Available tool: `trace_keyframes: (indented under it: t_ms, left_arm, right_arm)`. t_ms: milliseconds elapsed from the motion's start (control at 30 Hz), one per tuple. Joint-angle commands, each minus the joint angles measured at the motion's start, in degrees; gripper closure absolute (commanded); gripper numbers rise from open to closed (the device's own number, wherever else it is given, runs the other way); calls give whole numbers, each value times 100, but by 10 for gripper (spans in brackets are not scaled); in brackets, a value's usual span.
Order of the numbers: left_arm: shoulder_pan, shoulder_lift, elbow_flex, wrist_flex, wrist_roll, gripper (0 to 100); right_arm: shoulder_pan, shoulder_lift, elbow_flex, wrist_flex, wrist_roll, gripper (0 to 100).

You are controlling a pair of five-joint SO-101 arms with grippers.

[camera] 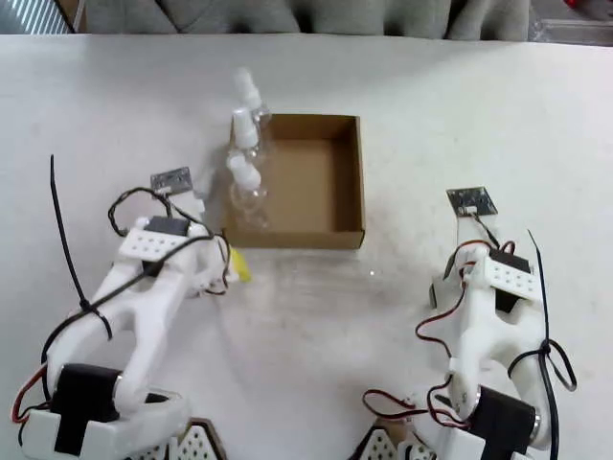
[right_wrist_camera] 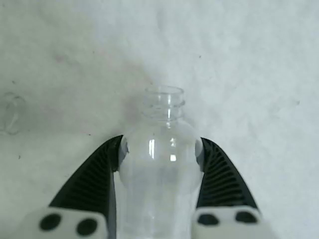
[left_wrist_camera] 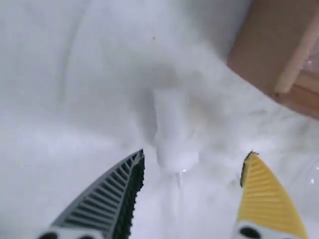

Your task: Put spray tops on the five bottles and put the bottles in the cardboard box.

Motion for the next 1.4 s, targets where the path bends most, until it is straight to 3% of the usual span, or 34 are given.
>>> trace_keyframes:
  t_ms: [0,133,333,867,1067,1233,1367]
  left_arm:
    - [22,-198,88,-422,70,748]
    - [22,-198,202,-738,62,846]
    - [22,-198,211,-730,62,795]
    - [22,-171,352,-923,70,793]
    - [22,453,26,-782,246,796]
    - [22,664,-132,-607,158,939]
    - [22,664,-158,-615,-255,954]
  right_arm:
    - [-119,48,44,-57,35,981]
    - [-119,48,44,-57,35,981]
    - [-119,48,44,-57,35,981]
    - [-119,48,44,-57,35,981]
    - [-119,48,44,-48,35,981]
    - [-119,48,44,-48,35,981]
    - [-119,48,44,-48,35,981]
